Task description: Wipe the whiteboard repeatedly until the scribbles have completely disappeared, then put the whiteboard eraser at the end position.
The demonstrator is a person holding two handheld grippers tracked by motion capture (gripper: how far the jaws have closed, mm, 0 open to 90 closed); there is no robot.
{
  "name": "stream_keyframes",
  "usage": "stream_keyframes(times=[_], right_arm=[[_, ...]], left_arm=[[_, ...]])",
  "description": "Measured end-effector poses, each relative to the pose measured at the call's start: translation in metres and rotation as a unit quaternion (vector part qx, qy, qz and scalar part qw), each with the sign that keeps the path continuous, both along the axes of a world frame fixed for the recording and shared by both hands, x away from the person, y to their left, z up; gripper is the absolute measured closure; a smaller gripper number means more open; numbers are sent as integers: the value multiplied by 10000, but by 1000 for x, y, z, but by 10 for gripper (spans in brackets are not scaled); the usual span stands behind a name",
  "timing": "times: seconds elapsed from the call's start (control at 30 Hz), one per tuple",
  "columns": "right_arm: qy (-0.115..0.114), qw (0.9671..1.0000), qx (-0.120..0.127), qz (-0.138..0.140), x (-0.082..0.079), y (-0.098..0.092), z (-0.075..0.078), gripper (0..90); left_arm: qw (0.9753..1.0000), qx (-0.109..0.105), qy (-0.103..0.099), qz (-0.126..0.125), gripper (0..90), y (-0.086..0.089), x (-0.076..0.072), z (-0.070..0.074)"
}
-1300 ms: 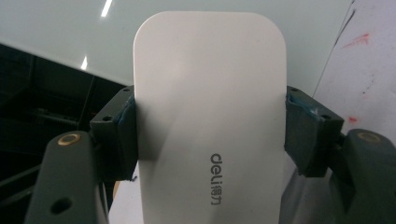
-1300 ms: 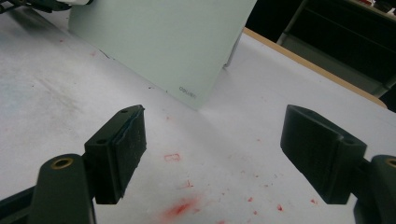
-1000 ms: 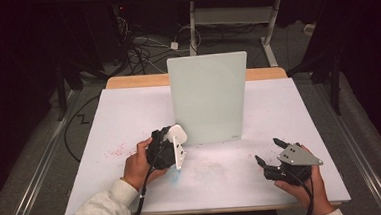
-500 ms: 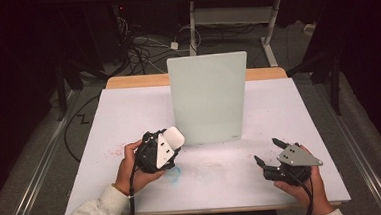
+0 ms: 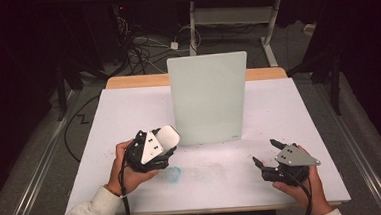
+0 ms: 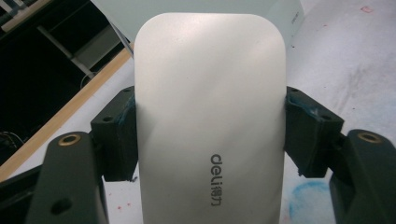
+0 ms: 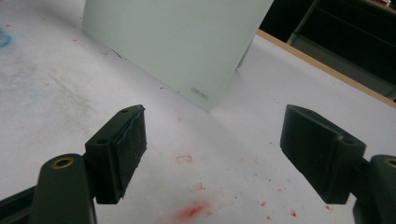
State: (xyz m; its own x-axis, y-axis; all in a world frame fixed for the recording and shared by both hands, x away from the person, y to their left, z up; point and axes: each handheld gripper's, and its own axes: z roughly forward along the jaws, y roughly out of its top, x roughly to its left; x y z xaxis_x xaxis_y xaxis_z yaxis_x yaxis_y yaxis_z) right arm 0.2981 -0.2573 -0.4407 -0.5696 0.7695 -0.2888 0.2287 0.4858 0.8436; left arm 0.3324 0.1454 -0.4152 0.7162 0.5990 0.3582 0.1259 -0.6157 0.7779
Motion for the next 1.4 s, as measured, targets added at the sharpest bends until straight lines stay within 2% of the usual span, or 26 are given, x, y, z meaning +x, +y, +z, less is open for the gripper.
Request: stream_keyframes(times=[0.13,0.23,0.4,0.47,0.63,0.7,0.8,0.97,1.07,1.3,1.33,1.4], right_arm=[[15,10000,8,20,1,1,0,232],[41,10000,16,45,3,2,-1,232],[44,9999,-7,97,3,4,-1,232],[39,9999,26,113,4,5,0,232],[103,9998,8,163,6,7,-3,232],[100,9998,-25,181,4,6,-3,232],[87,9998,1,158,2,5,-2,232],[84,9999,-6,133,0,3,-2,232],[103,9998,-15,148,0,4,-3,232],[124,9998,-32,165,0,4,-4,232],[133,9998,-31,167,0,4,-4,232],[142,9998,-25,151,0,4,-4,232]], left_arm=[[9998,2,122,-181,289,0,-3,1],[9993,127,187,-297,289,-2,-7,2],[9976,249,436,-482,289,-7,-10,6],[9961,266,593,-595,289,-8,-11,8],[9929,385,821,-771,289,-18,-12,10],[9907,468,931,-879,289,-24,-12,10],[9868,609,1086,-1035,288,-34,-10,10],[9776,918,1369,-1312,288,-51,-9,7],[9731,951,1478,-1490,289,-62,-7,4],[9568,1289,1681,-1991,288,-94,0,-10],[9547,1343,1706,-2034,288,-98,1,-12],[9521,1412,1728,-2092,287,-107,3,-16]])
